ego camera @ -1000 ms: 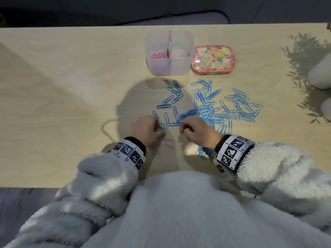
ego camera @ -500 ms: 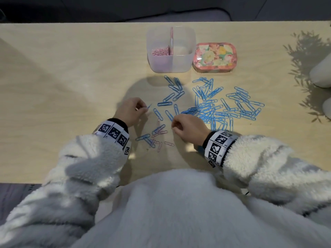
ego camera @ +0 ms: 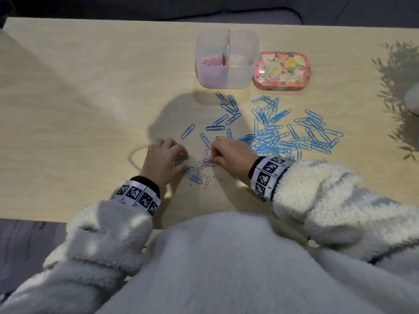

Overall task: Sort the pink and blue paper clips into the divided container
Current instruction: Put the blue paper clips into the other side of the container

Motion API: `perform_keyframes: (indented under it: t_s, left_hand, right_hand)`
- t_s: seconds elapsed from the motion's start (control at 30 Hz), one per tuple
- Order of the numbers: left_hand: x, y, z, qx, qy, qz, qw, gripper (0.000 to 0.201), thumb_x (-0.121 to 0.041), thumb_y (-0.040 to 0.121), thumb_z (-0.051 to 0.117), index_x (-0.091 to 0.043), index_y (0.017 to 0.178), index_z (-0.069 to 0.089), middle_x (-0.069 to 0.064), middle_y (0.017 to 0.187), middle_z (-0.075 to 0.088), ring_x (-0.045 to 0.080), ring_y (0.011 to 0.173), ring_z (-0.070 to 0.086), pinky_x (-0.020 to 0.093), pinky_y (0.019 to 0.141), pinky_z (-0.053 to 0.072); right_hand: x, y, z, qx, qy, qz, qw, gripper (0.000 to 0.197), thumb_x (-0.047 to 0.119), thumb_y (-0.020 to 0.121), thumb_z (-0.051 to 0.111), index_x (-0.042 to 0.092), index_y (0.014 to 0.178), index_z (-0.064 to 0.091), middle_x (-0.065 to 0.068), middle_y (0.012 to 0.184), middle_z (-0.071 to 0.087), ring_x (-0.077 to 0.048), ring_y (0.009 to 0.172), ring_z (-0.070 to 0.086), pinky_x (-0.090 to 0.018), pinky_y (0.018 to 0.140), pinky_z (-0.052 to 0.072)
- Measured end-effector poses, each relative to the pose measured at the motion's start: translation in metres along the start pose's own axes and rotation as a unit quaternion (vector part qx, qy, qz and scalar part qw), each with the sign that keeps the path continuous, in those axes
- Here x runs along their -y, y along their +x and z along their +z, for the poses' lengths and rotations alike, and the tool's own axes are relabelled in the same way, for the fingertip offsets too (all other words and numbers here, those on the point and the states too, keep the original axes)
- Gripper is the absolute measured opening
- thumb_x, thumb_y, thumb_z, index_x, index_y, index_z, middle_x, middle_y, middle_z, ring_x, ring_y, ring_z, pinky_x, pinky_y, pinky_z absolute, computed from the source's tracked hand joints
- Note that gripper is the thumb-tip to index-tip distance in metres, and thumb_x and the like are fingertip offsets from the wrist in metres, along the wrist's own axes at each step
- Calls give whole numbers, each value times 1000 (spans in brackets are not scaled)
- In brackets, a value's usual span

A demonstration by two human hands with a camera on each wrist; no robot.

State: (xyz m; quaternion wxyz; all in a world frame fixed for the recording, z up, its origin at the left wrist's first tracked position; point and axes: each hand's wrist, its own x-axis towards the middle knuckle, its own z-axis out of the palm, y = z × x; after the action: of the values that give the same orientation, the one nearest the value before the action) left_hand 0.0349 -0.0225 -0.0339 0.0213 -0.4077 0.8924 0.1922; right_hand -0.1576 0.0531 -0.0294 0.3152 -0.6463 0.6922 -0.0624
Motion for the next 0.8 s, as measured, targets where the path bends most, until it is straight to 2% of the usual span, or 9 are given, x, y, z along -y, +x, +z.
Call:
perform_keyframes:
  t_s: [0.07,0.17,0.27,0.37,0.43,0.53,0.6,0.7,0.8]
  left_hand:
    - [4,-2,2,-17,-6,-7,1000,23,-34,72,73,-16,86,68,8,92,63,32,93,52,41,79,40]
    - [8,3,3,-37,-23,-30,999,14,-27,77,69,-15,82,67,8,90,63,32,93,52,39,79,39]
    - [7,12,0,-47,-20,-29,998,10,-23,82,63,-14,84,66,8,93,63,31,94,50,38,81,37]
    - [1,10,-3,-46,-30,1,999,18,-31,82,56,-17,86,66,6,93,62,29,93,50,37,80,37]
    - [-3,2,-2,15,-37,34,999,27,-43,78,55,-20,87,66,4,92,60,27,91,50,37,81,38]
    - [-3,-10,4,111,-3,36,993,24,-44,75,65,-23,87,65,1,95,58,23,95,47,36,85,36]
    - [3,-10,3,103,-18,16,994,17,-35,76,68,-21,86,66,2,96,59,24,96,49,36,86,36]
    - [11,-3,-3,50,-43,1,998,9,-21,77,69,-18,85,69,6,94,63,29,93,53,38,84,39]
    - [6,4,-6,18,-63,15,998,14,-23,81,67,-16,92,69,6,98,65,27,92,52,37,84,42]
  right_hand:
    - [-3,-3,-5,-25,33,0,999,8,18,86,55,14,92,57,-4,100,63,-25,94,58,-30,72,36]
    - [-9,-9,-13,-94,28,-10,995,18,18,90,50,15,105,59,-3,105,65,-26,96,59,-33,76,41]
    - [-17,-8,-16,-145,-25,-8,989,30,24,90,40,18,108,62,-3,104,63,-29,89,64,-34,68,44]
    - [-22,-1,-22,-126,18,43,991,20,18,86,50,16,98,66,-4,99,63,-27,92,61,-37,75,46]
    - [-20,1,-22,-110,86,38,989,14,15,81,55,14,88,68,-5,93,66,-24,90,61,-38,79,49]
    - [-15,-3,-14,-71,161,18,984,9,8,77,60,9,80,68,-8,86,70,-16,79,60,-28,78,46]
    - [-14,-5,-9,-54,198,16,979,9,3,75,61,6,80,68,-8,81,69,-14,75,58,-26,77,45]
    - [-16,-6,-1,-47,222,25,974,17,0,78,59,3,91,69,-6,78,64,-16,77,58,-27,79,46]
    - [-15,-5,3,-41,231,30,972,21,1,79,59,3,96,71,-13,90,71,-23,88,64,-31,88,48]
